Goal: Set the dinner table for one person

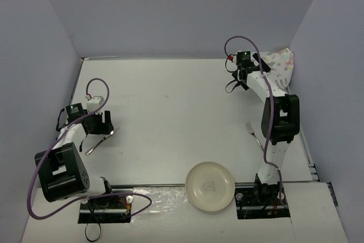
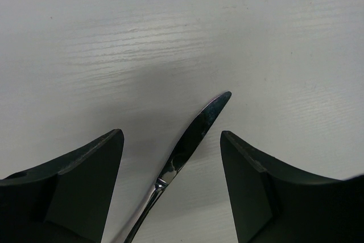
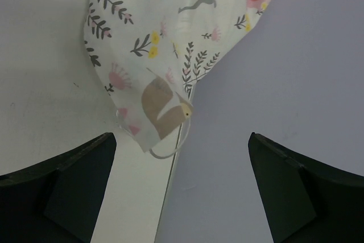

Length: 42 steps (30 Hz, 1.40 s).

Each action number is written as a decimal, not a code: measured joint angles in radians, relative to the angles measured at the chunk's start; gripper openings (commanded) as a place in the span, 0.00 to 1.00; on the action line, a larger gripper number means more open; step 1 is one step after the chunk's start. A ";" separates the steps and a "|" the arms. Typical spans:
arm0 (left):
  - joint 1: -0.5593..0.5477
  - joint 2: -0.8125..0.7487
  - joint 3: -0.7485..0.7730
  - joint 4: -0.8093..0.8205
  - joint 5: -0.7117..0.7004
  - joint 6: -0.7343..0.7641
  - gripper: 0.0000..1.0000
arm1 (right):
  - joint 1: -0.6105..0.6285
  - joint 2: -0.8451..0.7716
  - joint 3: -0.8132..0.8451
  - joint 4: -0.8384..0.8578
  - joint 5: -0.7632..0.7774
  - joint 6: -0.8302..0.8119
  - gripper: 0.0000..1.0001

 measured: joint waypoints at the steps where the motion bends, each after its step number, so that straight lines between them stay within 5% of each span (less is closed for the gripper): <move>1: 0.000 0.000 0.000 0.000 0.000 0.000 0.66 | 0.000 0.035 0.011 -0.006 0.015 -0.003 1.00; 11: -0.011 0.008 0.000 0.000 0.000 0.001 0.66 | 0.000 0.249 0.156 0.002 0.133 -0.014 0.97; 15: -0.013 0.019 0.000 0.000 -0.001 0.001 0.66 | -0.001 0.284 0.181 0.004 0.177 -0.021 0.66; 19: -0.014 0.020 0.000 0.000 -0.001 0.001 0.66 | -0.006 0.324 0.202 0.011 0.198 -0.026 0.07; 20: -0.015 0.020 0.000 0.000 -0.001 0.001 0.66 | -0.006 0.331 0.203 0.010 0.201 -0.027 0.00; 34: -0.018 0.020 0.000 0.000 -0.002 0.000 0.66 | -0.008 0.282 0.218 0.048 0.211 -0.040 0.00; 42: -0.057 -0.026 0.043 -0.044 -0.064 0.032 0.66 | 0.020 -0.114 0.216 0.167 0.100 -0.001 0.00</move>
